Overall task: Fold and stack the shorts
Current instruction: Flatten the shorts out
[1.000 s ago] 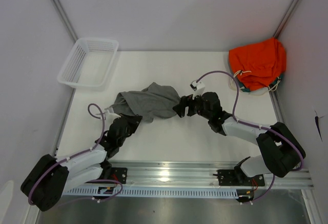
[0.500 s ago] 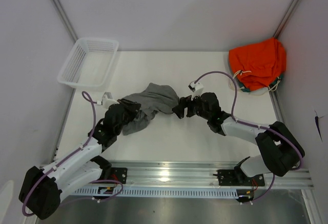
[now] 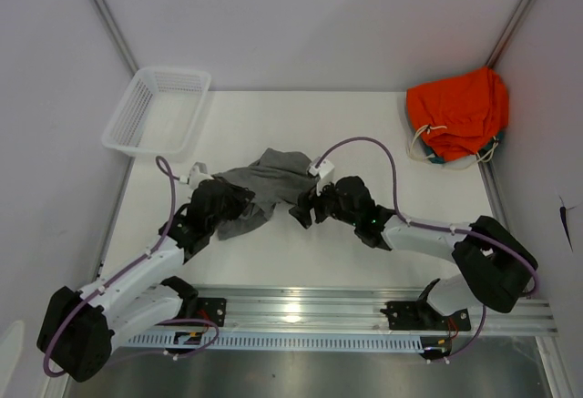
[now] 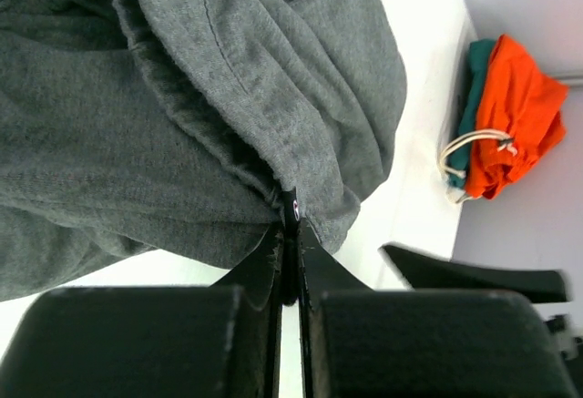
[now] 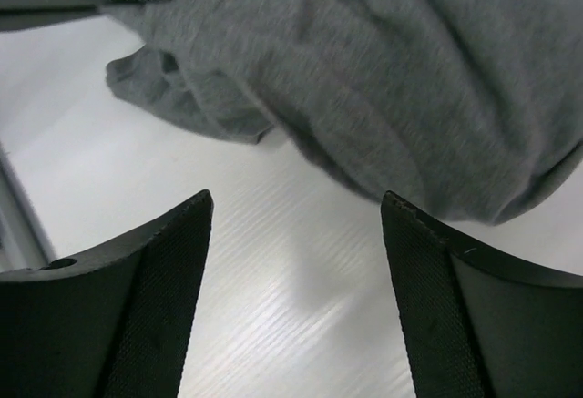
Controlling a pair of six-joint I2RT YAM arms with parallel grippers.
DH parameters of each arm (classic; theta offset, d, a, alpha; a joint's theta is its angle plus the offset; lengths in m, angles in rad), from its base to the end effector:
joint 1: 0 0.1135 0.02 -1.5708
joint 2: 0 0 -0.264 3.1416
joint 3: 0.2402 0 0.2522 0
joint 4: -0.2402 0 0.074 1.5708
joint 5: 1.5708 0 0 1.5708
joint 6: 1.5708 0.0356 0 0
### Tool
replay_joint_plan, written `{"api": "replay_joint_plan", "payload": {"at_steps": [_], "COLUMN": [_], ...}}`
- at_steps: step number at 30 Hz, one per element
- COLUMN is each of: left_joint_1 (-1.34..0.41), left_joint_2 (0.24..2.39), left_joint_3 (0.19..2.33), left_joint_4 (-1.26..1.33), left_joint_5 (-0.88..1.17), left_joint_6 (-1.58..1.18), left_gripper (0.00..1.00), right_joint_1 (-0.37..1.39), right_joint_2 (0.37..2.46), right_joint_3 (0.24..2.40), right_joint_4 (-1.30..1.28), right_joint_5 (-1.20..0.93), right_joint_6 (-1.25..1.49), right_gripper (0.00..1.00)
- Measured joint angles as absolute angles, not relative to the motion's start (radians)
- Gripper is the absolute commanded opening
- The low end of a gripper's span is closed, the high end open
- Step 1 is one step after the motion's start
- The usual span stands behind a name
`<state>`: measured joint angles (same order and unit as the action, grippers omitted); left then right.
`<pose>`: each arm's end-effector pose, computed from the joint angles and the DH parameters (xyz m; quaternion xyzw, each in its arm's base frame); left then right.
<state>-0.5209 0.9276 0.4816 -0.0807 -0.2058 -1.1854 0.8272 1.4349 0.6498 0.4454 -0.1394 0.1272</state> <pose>0.1794 -0.0945 0.2185 -0.3296 0.7984 -0.3151 0.3933 0.2014 0.2263 0.2079 -0.3171 0.7513 0.3151 0.4855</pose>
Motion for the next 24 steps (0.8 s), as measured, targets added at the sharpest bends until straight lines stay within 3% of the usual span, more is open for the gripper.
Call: {"api": "replay_joint_plan", "payload": {"at_steps": [2, 6, 12, 14, 18, 24], "left_joint_1": [-0.520, -0.509, -0.498, -0.493, -0.487, -0.486], "left_joint_2": [0.928, 0.934, 0.949, 0.949, 0.958, 0.971], "left_joint_3": [0.491, 0.532, 0.599, 0.604, 0.623, 0.631], "left_joint_4": [-0.097, -0.147, -0.197, -0.208, -0.236, -0.240], "left_joint_5": [-0.199, -0.174, -0.128, -0.115, -0.093, -0.065], "left_joint_6": [-1.174, -1.143, -1.097, -1.086, -1.063, -1.052], "left_gripper": [0.04, 0.04, 0.05, 0.05, 0.05, 0.05], "right_joint_1": [0.835, 0.870, 0.935, 0.936, 0.940, 0.963], "right_joint_2": [1.453, 1.496, 1.501, 1.514, 1.547, 1.588], "right_joint_3": [0.692, 0.791, 0.774, 0.776, 0.778, 0.821], "right_joint_4": [0.434, 0.436, 0.575, 0.583, 0.585, 0.574], "right_joint_5": [-0.114, -0.058, -0.078, -0.101, -0.122, -0.121], "right_joint_6": [0.089, -0.002, -0.152, -0.198, -0.256, -0.302], "right_gripper": [0.65, 0.64, 0.69, 0.67, 0.52, 0.52]}}
